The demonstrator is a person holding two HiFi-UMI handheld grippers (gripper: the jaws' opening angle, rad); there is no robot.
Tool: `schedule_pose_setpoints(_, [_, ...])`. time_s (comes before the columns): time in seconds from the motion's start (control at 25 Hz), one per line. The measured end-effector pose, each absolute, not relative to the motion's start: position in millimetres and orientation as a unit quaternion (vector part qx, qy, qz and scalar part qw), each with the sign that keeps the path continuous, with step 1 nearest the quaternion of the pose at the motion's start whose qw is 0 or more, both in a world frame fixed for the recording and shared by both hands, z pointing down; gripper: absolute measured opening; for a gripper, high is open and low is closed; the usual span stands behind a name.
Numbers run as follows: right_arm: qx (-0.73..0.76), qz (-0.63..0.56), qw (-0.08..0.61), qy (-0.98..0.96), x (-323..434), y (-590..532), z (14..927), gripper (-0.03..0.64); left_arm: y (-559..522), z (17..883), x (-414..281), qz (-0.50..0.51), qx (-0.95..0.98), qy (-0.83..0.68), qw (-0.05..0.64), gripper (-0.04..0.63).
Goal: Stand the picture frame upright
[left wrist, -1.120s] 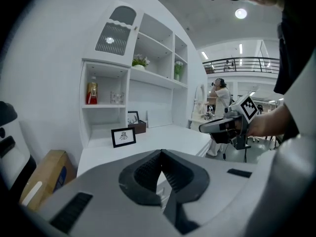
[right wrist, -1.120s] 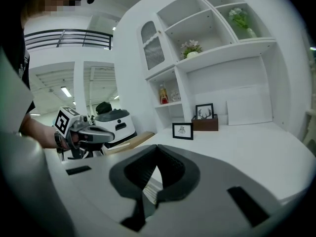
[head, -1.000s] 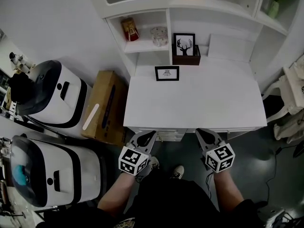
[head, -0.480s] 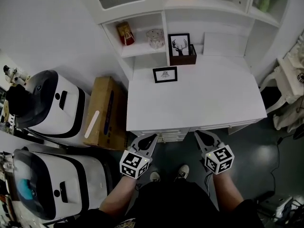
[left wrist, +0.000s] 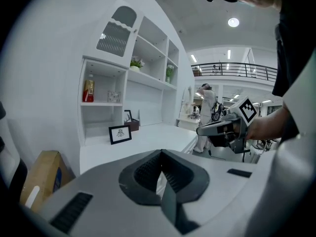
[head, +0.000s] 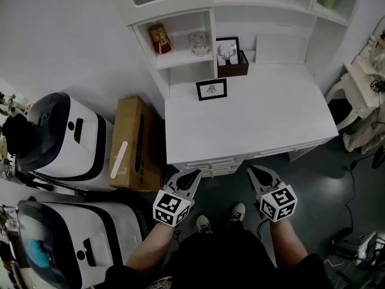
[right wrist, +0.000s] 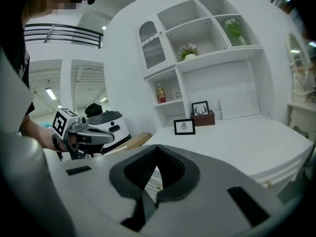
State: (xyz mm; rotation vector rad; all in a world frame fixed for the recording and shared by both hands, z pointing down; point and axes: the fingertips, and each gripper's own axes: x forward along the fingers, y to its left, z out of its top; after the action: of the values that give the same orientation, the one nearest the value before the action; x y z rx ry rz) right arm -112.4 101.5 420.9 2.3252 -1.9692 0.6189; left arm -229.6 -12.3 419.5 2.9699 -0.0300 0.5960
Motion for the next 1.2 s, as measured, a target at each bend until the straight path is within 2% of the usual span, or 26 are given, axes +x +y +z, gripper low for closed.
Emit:
schedule_pose_setpoints(0.52, [0.763, 0.202, 0.021, -0.613, -163.6, 85.2, 422.0, 0.003, -29.6, 428.8, -275.0, 0.192, 0.979, 0.016, 0.066, 0.005])
schedule_pose_setpoints(1.2, [0.780, 0.197, 0.018, -0.594, -194.8, 100.2, 419.7, 0.003, -21.2, 425.7, -299.1, 0.187, 0.980, 0.041, 0.059, 0.005])
